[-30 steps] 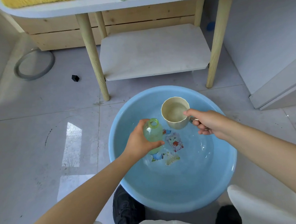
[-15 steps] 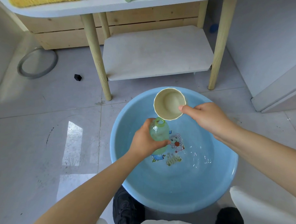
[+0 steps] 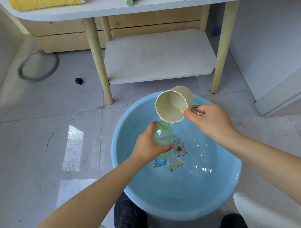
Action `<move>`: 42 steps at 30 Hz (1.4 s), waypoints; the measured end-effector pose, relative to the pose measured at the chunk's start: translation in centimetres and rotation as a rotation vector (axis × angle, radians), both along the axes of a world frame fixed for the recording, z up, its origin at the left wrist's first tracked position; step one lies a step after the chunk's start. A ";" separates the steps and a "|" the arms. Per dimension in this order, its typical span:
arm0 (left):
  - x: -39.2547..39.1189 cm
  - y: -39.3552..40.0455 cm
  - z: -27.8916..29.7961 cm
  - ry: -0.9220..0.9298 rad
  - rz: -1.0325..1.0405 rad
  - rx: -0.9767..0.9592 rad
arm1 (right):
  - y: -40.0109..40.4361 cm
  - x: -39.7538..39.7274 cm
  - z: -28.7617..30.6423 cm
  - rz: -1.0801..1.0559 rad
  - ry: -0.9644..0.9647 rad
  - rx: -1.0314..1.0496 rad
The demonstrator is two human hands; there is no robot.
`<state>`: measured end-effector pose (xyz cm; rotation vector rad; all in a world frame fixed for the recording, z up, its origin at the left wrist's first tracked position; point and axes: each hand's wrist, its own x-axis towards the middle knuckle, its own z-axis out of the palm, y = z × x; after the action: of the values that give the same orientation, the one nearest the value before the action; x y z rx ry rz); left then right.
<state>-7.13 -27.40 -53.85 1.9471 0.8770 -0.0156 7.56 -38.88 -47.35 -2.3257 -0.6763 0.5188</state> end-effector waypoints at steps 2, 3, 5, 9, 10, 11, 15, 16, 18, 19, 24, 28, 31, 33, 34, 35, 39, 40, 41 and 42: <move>0.0 0.0 0.0 0.001 -0.002 0.003 | -0.1 -0.1 0.0 0.000 -0.040 0.023; 0.0 0.0 0.1 0.003 -0.003 0.004 | -0.1 -0.1 0.0 0.001 -0.058 0.033; 0.1 0.0 0.1 0.011 -0.004 0.007 | -0.2 -0.1 0.0 0.003 -0.082 0.048; 0.0 0.0 0.1 0.014 0.000 -0.003 | -0.2 -0.1 0.0 0.015 -0.120 0.061; 0.0 0.0 0.1 0.012 0.002 -0.005 | -0.2 -0.1 0.0 0.018 -0.129 0.063; 0.0 0.0 0.1 0.012 0.003 -0.002 | -0.2 -0.1 0.0 0.019 -0.134 0.068; 0.0 0.0 0.0 0.014 0.003 0.004 | -0.1 -0.2 0.1 0.025 -0.153 0.087; 0.0 0.0 -0.1 0.014 0.004 0.004 | -0.1 -0.2 0.1 0.027 -0.159 0.095; 0.0 0.0 -0.1 0.015 0.003 0.007 | 0.0 -0.2 0.1 0.034 -0.178 0.104; 0.0 0.0 0.0 0.016 0.002 0.009 | 0.0 -0.3 0.1 0.036 -0.187 0.107; 0.0 0.1 -0.1 0.015 0.010 0.011 | -0.1 -0.2 -0.1 0.047 -0.213 0.141; 0.0 0.1 0.0 0.021 0.007 0.022 | 0.0 -0.2 -0.2 0.056 -0.242 0.156; 0.0 0.1 -0.1 0.026 0.008 0.018 | 0.0 -0.2 -0.3 0.074 -0.277 0.160; 0.0 0.1 -0.1 0.022 0.012 0.014 | -0.1 -0.2 -0.3 0.081 -0.297 0.155; 0.0 0.2 -0.1 0.022 0.013 0.014 | -0.1 -0.2 -0.3 0.081 -0.303 0.151; 0.0 0.2 0.0 0.024 0.015 0.015 | -0.1 -0.3 -0.4 0.082 -0.306 0.152; 0.0 0.3 0.1 0.025 0.016 0.021 | 0.0 -0.3 -0.4 0.091 -0.322 0.160; 0.0 0.3 0.1 0.025 0.013 0.020 | 0.0 -0.3 -0.5 0.093 -0.326 0.159; 0.0 0.3 0.1 0.026 0.009 0.019 | -0.1 -0.2 -0.5 0.096 -0.330 0.160; 0.0 0.2 0.1 0.028 0.005 0.019 | -0.1 -0.2 -0.6 0.101 -0.336 0.161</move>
<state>-7.17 -27.19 -53.78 1.9670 0.9035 -0.0314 7.36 -38.97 -47.92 -2.2539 -0.9586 0.1088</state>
